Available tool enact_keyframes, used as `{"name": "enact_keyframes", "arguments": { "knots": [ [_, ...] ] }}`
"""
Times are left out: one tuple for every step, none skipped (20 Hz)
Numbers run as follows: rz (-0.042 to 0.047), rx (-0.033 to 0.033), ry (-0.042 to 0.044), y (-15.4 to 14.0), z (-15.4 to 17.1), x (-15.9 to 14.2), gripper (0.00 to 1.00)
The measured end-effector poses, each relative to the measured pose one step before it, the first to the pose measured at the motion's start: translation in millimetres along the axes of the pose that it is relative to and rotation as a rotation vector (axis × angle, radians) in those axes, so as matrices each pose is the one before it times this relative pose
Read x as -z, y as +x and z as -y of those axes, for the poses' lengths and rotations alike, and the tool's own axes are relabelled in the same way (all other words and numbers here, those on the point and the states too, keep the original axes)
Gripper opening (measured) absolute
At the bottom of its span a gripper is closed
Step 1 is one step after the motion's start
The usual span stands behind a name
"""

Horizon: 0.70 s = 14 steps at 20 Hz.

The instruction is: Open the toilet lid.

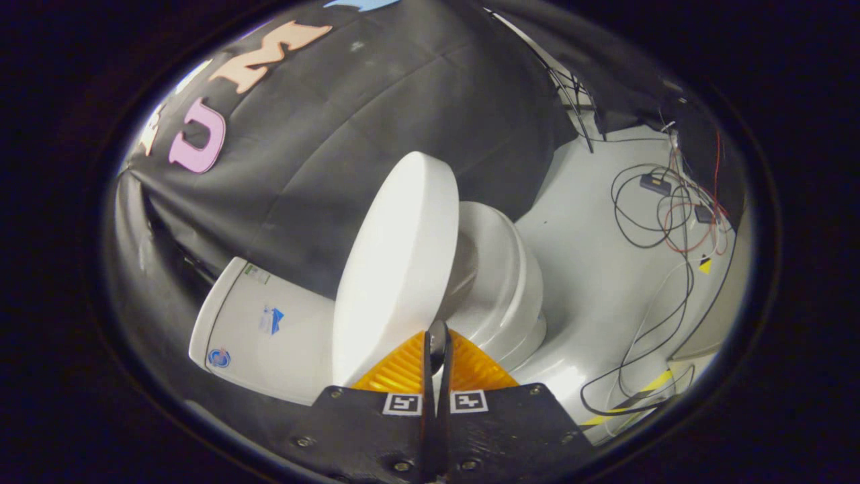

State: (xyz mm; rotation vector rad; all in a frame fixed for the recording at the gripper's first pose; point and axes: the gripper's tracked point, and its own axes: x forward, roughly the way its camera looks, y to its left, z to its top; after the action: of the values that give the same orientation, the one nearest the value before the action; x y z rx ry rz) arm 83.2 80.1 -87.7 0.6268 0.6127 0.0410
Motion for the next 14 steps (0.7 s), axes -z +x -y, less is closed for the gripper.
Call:
{"name": "enact_keyframes", "arguments": {
  "knots": [
    [0.00704,0.00011,-0.01561,-3.58,-5.41,-2.59,0.01],
    [0.00719,-0.00131,-0.01122,-2.82,-6.41,-1.72,0.01],
    [0.00735,-0.00424,-0.00917,-5.02,-6.37,-2.04,0.01],
    [0.00641,-0.00865,-0.00776,-3.32,-6.73,-1.74,0.01],
    [0.00508,-0.00942,-0.00694,-2.5,-5.62,-1.98,0.01],
    [0.00255,-0.00768,-0.00436,-2.7,-5.22,-1.02,0.01],
    [0.00283,-0.0052,-0.00678,-1.65,-3.19,-0.97,0.01],
    [0.00407,-0.00481,-0.00606,-2.01,-4.8,-1.72,0.01],
    [0.00407,-0.00266,-0.00678,-1.52,-3.23,-1.25,0.01],
    [0.00456,-0.00143,-0.00649,-1.76,-2.69,-0.88,0.01],
    [0.00423,-0.00183,-0.00505,-0.61,-2.64,-1.23,0.01],
    [0.00157,-0.00319,-0.00423,-1.53,-2.5,-2.66,0.01],
    [0.00245,-0.00634,-0.00769,-1.53,-3.76,-2.78,0.01],
    [0.00124,-0.00606,-0.01137,-1.26,-3.23,-0.66,0.01]
  ]
}}
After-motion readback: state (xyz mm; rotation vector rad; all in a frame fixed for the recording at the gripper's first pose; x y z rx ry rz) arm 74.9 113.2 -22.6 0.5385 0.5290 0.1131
